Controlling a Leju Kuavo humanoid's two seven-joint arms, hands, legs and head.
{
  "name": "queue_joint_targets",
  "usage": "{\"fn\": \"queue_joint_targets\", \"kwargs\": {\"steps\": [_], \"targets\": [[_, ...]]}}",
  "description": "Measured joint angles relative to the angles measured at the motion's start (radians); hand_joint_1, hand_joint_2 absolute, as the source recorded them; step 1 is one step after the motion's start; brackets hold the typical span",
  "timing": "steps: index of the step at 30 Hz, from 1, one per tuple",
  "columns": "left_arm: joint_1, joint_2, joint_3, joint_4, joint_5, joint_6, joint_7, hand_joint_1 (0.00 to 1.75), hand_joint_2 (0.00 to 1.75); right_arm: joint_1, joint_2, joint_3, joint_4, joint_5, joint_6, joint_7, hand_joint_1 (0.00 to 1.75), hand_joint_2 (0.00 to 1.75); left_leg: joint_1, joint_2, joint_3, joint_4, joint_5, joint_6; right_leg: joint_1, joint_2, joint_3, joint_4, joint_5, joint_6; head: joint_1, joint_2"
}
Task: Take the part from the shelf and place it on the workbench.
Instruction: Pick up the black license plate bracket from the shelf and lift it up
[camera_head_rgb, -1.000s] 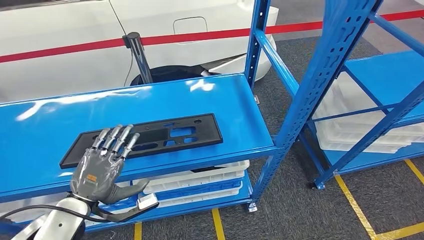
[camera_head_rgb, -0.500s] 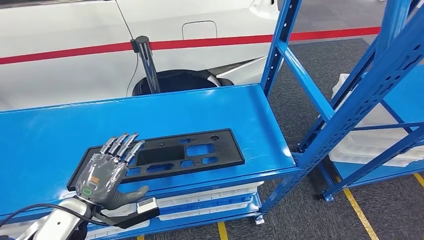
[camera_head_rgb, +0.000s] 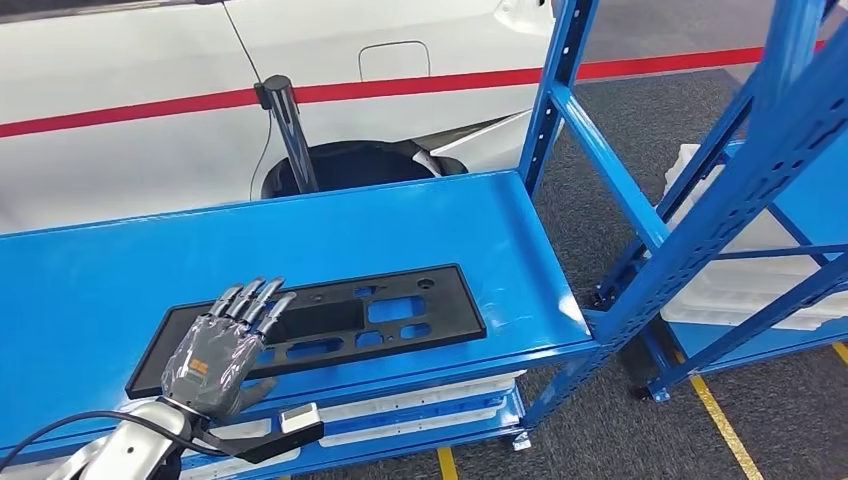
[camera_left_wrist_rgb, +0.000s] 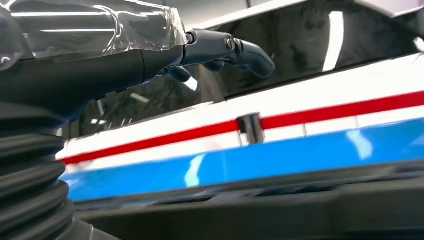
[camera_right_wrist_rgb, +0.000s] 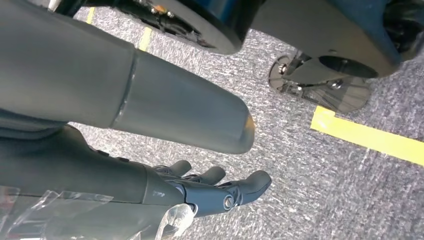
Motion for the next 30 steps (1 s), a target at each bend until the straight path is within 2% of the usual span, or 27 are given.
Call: {"fn": "queue_joint_targets", "kwargs": {"steps": [2,4,5,7,8,9,10,12,13,14,15,17,19,20,22,23,24,25,26,28,29,30], "targets": [[0.003,0.000,0.000,0.004,0.000,0.000,0.000,0.00,1.75,-0.001,-0.001,0.001,0.000,0.000,0.000,0.000,0.00,0.00,-0.001,0.000,0.002,-0.003,0.002,0.014,0.000,0.000,0.001,0.000,-0.004,0.006,0.001,0.000],[0.004,0.001,0.002,0.008,0.000,0.000,0.000,0.00,1.75,-0.002,-0.002,0.002,0.000,0.002,0.000,0.000,0.00,0.00,0.002,0.000,0.006,-0.005,0.001,0.025,-0.002,-0.001,-0.012,0.037,-0.028,0.016,0.002,0.000],[0.005,0.002,0.003,0.010,-0.001,0.000,0.001,0.00,1.75,-0.003,-0.003,0.003,0.000,0.003,0.001,0.000,0.00,0.00,0.004,0.001,0.008,-0.006,0.000,0.029,-0.004,-0.002,-0.036,0.086,-0.054,0.021,0.003,0.000],[0.009,0.006,0.004,0.018,-0.010,0.001,0.003,0.00,1.75,-0.002,-0.002,0.006,0.000,0.007,0.004,0.002,0.00,0.00,0.004,0.002,0.010,-0.006,-0.003,0.035,-0.008,-0.003,-0.115,0.235,-0.112,0.029,0.005,0.000],[0.011,0.009,0.005,0.024,-0.017,0.001,0.005,0.00,1.75,-0.002,-0.002,0.007,0.000,0.009,0.006,0.003,0.00,0.00,0.004,0.002,0.010,-0.006,-0.004,0.036,-0.009,-0.003,-0.149,0.292,-0.124,0.031,0.005,0.000],[0.013,0.012,0.005,0.031,-0.022,0.000,0.007,0.00,1.75,-0.002,-0.003,0.008,0.000,0.012,0.009,0.005,0.00,0.00,0.004,0.001,0.012,-0.006,-0.005,0.037,-0.010,-0.003,-0.168,0.314,-0.118,0.031,0.005,0.000],[0.014,0.015,0.006,0.038,-0.025,-0.001,0.008,0.00,1.75,-0.002,-0.003,0.009,0.000,0.015,0.012,0.007,0.00,0.00,0.004,0.001,0.014,-0.006,-0.006,0.036,-0.010,-0.003,-0.162,0.289,-0.092,0.031,0.005,0.000],[0.014,0.022,0.010,0.051,-0.026,-0.004,0.009,0.00,1.75,-0.003,-0.005,0.011,0.000,0.018,0.016,0.009,0.00,0.00,0.005,-0.002,0.021,-0.006,-0.010,0.033,-0.013,-0.003,-0.103,0.147,-0.014,0.027,0.005,0.000],[0.014,0.025,0.012,0.057,-0.025,-0.005,0.008,0.00,1.75,-0.004,-0.006,0.012,0.000,0.019,0.018,0.010,0.00,0.00,0.003,-0.003,0.023,-0.006,-0.012,0.029,-0.012,-0.003,-0.073,0.080,0.013,0.025,0.005,0.000],[0.013,0.028,0.015,0.063,-0.024,-0.006,0.007,0.06,1.75,-0.006,-0.006,0.014,0.000,0.020,0.019,0.010,0.00,0.00,0.002,-0.003,0.025,-0.006,-0.015,0.024,-0.010,-0.002,-0.053,0.034,0.029,0.022,0.005,0.000],[0.012,0.031,0.017,0.071,-0.021,-0.007,0.005,0.15,1.75,-0.009,-0.007,0.015,0.000,0.021,0.020,0.010,0.00,0.00,0.001,-0.003,0.026,-0.008,-0.016,0.018,-0.008,-0.001,-0.046,0.016,0.031,0.019,0.004,0.000],[0.012,0.035,0.023,0.088,-0.012,-0.008,-0.001,1.02,1.75,-0.013,-0.007,0.017,0.000,0.025,0.021,0.009,0.00,0.00,0.002,-0.003,0.028,-0.012,-0.016,0.004,-0.006,0.001,-0.045,0.012,0.032,0.009,0.004,0.000],[0.014,0.037,0.029,0.108,0.000,-0.005,-0.004,1.75,1.75,-0.016,-0.007,0.019,0.000,0.027,0.023,0.009,0.00,0.00,0.004,-0.002,0.018,0.012,-0.034,-0.006,-0.008,0.001,-0.041,0.006,0.036,-0.004,0.003,0.000],[0.015,0.039,0.030,0.119,0.005,-0.002,-0.005,1.75,1.75,-0.017,-0.007,0.021,0.000,0.027,0.023,0.010,0.00,0.00,0.005,-0.001,0.000,0.053,-0.058,-0.010,-0.010,0.000,-0.039,0.004,0.038,-0.009,0.002,0.000],[0.019,0.042,0.031,0.145,0.012,0.005,-0.007,1.75,1.75,-0.018,-0.007,0.025,0.000,0.028,0.024,0.010,0.00,0.00,0.005,-0.001,-0.061,0.186,-0.120,-0.015,-0.007,-0.001,-0.039,0.004,0.037,-0.015,0.000,0.000],[0.022,0.043,0.032,0.157,0.016,0.009,-0.008,1.75,1.75,-0.018,-0.007,0.026,0.000,0.028,0.024,0.010,0.00,0.00,0.005,-0.001,-0.091,0.247,-0.141,-0.016,-0.005,-0.001,-0.038,0.004,0.036,-0.017,0.000,0.000],[0.024,0.043,0.032,0.168,0.018,0.014,-0.009,1.75,1.75,-0.018,-0.007,0.028,0.000,0.029,0.024,0.011,0.00,0.00,0.004,-0.001,-0.107,0.277,-0.145,-0.016,-0.003,-0.001,-0.037,0.004,0.035,-0.018,0.000,0.000],[0.025,0.043,0.032,0.177,0.020,0.020,-0.011,1.75,1.75,-0.018,-0.007,0.030,0.000,0.029,0.024,0.011,0.00,0.00,0.004,0.000,-0.104,0.269,-0.130,-0.014,-0.001,0.000,-0.035,0.004,0.035,-0.019,0.000,0.000],[0.024,0.043,0.033,0.184,0.021,0.025,-0.013,1.75,1.75,-0.018,-0.007,0.031,0.000,0.029,0.024,0.011,0.00,0.00,0.002,0.000,-0.080,0.220,-0.101,-0.010,0.001,0.000,-0.032,0.004,0.034,-0.020,0.000,0.000],[0.021,0.044,0.036,0.192,0.023,0.033,-0.016,1.75,1.75,-0.018,-0.007,0.033,0.000,0.029,0.024,0.011,0.00,0.00,-0.004,0.000,-0.007,0.072,-0.040,0.003,0.004,0.001,-0.026,0.004,0.031,-0.019,0.000,0.000],[0.020,0.044,0.038,0.194,0.023,0.036,-0.016,1.75,1.75,-0.019,-0.007,0.033,0.000,0.030,0.024,0.011,0.00,0.00,-0.008,0.001,0.019,0.017,-0.022,0.010,0.006,0.002,-0.024,0.005,0.029,-0.016,-0.001,0.000],[0.019,0.044,0.039,0.195,0.024,0.038,-0.016,1.75,1.75,-0.019,-0.007,0.033,0.000,0.030,0.024,0.011,0.00,0.00,-0.012,0.002,0.033,-0.012,-0.016,0.015,0.006,0.003,-0.023,0.005,0.028,-0.013,0.000,0.000]]}}
